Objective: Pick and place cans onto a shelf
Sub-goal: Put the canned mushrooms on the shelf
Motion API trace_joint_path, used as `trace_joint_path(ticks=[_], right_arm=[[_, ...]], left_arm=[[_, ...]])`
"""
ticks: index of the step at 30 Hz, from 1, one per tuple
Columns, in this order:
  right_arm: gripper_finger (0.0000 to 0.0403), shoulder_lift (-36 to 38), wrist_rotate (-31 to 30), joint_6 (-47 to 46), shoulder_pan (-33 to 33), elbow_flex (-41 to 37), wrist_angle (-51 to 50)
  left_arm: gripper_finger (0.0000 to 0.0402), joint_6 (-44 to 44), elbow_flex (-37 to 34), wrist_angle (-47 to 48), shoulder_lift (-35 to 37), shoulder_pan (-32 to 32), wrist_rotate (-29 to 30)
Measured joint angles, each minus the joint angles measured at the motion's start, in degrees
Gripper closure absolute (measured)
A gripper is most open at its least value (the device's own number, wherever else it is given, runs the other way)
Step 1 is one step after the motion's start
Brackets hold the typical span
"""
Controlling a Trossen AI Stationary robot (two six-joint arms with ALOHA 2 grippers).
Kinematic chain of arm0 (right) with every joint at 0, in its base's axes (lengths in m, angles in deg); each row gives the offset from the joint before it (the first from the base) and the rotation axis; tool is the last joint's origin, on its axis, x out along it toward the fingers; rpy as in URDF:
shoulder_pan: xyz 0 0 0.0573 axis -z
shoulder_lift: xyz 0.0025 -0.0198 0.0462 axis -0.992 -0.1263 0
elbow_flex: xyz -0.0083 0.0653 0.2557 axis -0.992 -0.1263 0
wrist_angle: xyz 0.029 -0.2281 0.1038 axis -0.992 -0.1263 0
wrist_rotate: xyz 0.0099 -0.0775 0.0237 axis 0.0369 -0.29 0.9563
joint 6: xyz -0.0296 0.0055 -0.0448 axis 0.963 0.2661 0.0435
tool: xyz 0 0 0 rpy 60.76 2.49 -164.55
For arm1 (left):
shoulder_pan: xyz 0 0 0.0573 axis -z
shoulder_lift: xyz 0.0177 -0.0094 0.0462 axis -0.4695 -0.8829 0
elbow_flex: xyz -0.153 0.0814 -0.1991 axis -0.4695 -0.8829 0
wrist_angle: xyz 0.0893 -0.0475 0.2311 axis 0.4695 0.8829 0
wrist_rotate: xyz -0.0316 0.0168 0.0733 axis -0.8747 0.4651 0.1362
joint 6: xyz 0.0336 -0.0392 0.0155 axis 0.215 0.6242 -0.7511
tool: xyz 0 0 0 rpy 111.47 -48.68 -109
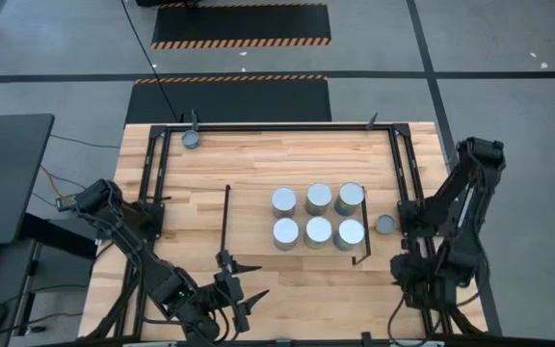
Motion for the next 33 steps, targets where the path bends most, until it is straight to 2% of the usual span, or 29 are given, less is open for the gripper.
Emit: trace_joint_path(ticks=[7, 14, 18, 24, 30, 33], right_arm=[[0.0236, -8.07, -1.21, -12.54, -0.54, 0.08, -9.74], [0.0236, -14.89, -2.59, -13.78, 1.55, 0.08, -18.65], [0.0236, -18.79, -6.05, -25.16, 1.59, 0.08, -22.63], [0.0236, -23.17, -7.61, -44.33, 1.63, -0.26, -25.06], [0.0241, -24.82, -8.62, -46.41, 4.44, -1.62, -20.76], [0.0245, -24.48, -9.28, -46.3, 6.47, -2.73, -22.48]], left_arm=[[0.0127, -1.06, 0.0, 0.47, -0.02, 0.78, -0.05], [0.0127, -1.82, 0.02, 0.5, -0.02, 0.67, -2.22], [0.0127, -1.95, 0.02, 0.48, -0.02, 0.67, -2.67], [0.0127, -1.98, 0.02, 0.55, -0.02, 0.74, -3.94], [0.0127, -1.95, 0.02, 0.96, -0.02, 0.76, -4.93], [0.0127, -1.95, 0.02, 0.92, -0.02, 0.76, -5.01]])
